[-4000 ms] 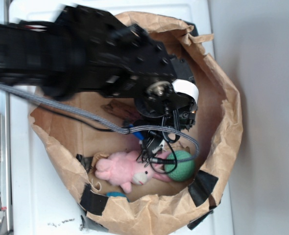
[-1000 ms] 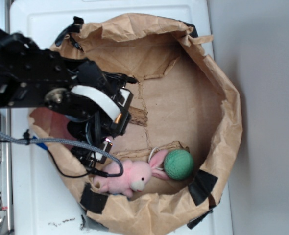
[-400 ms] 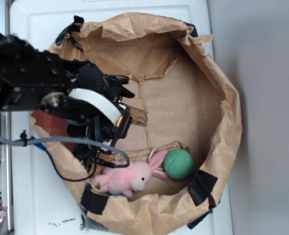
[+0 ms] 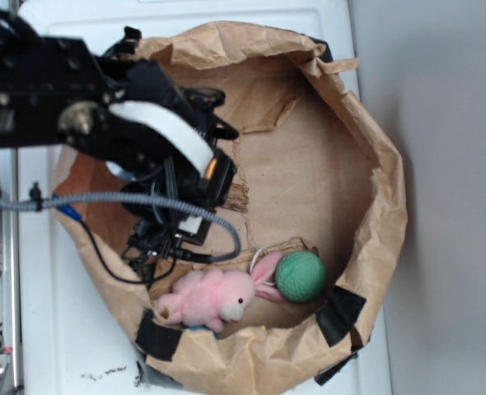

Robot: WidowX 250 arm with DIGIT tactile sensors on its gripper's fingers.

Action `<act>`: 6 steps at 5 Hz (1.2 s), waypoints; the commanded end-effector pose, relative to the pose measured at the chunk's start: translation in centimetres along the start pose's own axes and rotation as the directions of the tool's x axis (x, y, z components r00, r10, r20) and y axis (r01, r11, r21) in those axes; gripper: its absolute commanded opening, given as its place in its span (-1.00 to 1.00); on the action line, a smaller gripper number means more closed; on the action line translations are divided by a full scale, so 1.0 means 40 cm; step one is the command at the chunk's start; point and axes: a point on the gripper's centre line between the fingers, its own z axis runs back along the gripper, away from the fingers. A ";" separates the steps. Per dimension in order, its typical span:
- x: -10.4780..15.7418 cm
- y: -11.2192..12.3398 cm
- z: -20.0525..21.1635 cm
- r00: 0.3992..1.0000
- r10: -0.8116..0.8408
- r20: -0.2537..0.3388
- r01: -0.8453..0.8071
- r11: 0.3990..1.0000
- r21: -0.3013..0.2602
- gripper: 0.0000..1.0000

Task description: Grab the wood chip.

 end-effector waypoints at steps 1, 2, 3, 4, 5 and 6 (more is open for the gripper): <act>-0.057 0.054 0.009 0.999 -0.050 -0.014 0.051 0.998 0.044 1.00; -0.097 0.049 -0.033 0.994 -0.079 -0.071 0.082 0.996 0.044 1.00; -0.107 0.055 -0.097 0.987 -0.059 -0.147 0.064 0.998 0.025 1.00; -0.073 0.078 -0.130 0.980 -0.030 -0.196 0.033 0.999 0.011 1.00; -0.050 0.109 -0.155 0.973 0.008 -0.232 -0.008 1.000 0.005 1.00; -0.042 0.116 -0.157 0.971 0.030 -0.236 -0.024 0.999 0.028 -1.00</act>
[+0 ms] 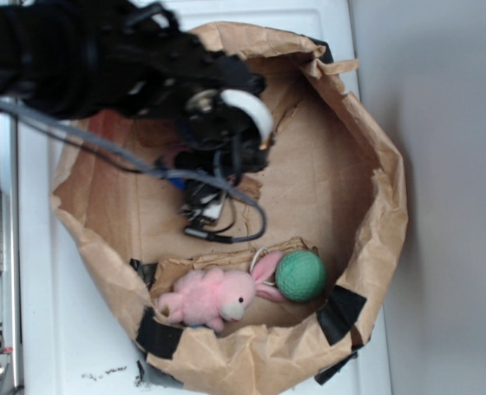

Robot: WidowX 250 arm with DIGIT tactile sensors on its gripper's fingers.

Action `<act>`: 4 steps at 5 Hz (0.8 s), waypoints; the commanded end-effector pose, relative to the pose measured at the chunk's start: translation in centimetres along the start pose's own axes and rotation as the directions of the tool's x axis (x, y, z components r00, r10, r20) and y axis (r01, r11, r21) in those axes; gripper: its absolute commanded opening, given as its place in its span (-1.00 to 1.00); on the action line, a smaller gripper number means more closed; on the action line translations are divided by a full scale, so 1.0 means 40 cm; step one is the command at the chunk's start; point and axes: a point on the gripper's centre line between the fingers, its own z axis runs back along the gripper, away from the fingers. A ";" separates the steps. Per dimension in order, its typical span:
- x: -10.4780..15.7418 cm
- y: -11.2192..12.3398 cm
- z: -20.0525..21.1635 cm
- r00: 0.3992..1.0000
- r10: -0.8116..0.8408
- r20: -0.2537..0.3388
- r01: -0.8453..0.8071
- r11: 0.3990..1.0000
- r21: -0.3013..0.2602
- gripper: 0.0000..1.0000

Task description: Grab the wood chip.

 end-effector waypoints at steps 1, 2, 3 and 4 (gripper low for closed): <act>0.004 0.000 0.039 0.999 -0.006 0.037 0.006 1.000 0.016 -1.00; 0.005 -0.003 0.048 0.999 -0.009 0.053 0.008 1.000 0.014 -1.00; 0.008 -0.005 0.072 0.997 -0.010 0.083 0.009 1.000 0.013 -1.00; 0.016 -0.002 0.175 0.985 0.032 0.172 -0.037 0.999 0.029 -1.00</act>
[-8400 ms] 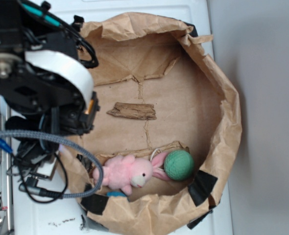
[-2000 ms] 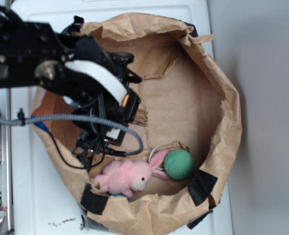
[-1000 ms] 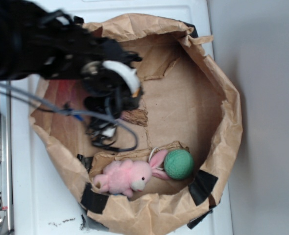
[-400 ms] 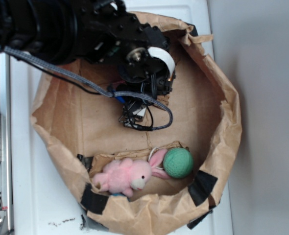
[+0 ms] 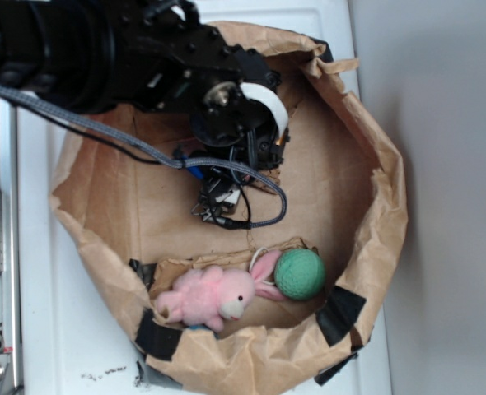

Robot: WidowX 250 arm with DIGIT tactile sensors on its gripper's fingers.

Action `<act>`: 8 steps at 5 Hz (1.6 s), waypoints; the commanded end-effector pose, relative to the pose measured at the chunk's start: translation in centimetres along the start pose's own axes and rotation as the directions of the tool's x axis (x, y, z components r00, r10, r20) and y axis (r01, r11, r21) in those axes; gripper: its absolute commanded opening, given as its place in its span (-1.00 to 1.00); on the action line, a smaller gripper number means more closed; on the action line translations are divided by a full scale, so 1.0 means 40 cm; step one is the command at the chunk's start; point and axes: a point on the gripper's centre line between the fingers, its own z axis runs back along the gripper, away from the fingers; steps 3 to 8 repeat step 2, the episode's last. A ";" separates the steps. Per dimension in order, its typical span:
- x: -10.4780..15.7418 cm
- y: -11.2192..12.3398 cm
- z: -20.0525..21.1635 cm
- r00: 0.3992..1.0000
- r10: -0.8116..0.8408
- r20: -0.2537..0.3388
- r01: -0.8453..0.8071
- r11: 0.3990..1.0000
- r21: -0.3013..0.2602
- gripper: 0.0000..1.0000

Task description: Grab the wood chip.

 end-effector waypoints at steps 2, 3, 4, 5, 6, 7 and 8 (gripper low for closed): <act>0.019 0.013 0.300 0.987 0.091 0.133 -0.087 0.996 -0.033 -1.00; 0.019 0.013 0.300 0.987 0.091 0.133 -0.087 0.996 -0.033 -1.00; 0.019 0.013 0.300 0.987 0.091 0.133 -0.087 0.996 -0.033 -1.00; 0.019 0.013 0.300 0.987 0.091 0.133 -0.087 0.996 -0.033 -1.00; 0.019 0.013 0.300 0.987 0.091 0.133 -0.087 0.996 -0.033 -1.00; 0.019 0.013 0.300 0.987 0.091 0.133 -0.087 0.996 -0.033 -1.00; 0.019 0.013 0.300 0.987 0.091 0.133 -0.087 0.996 -0.033 -1.00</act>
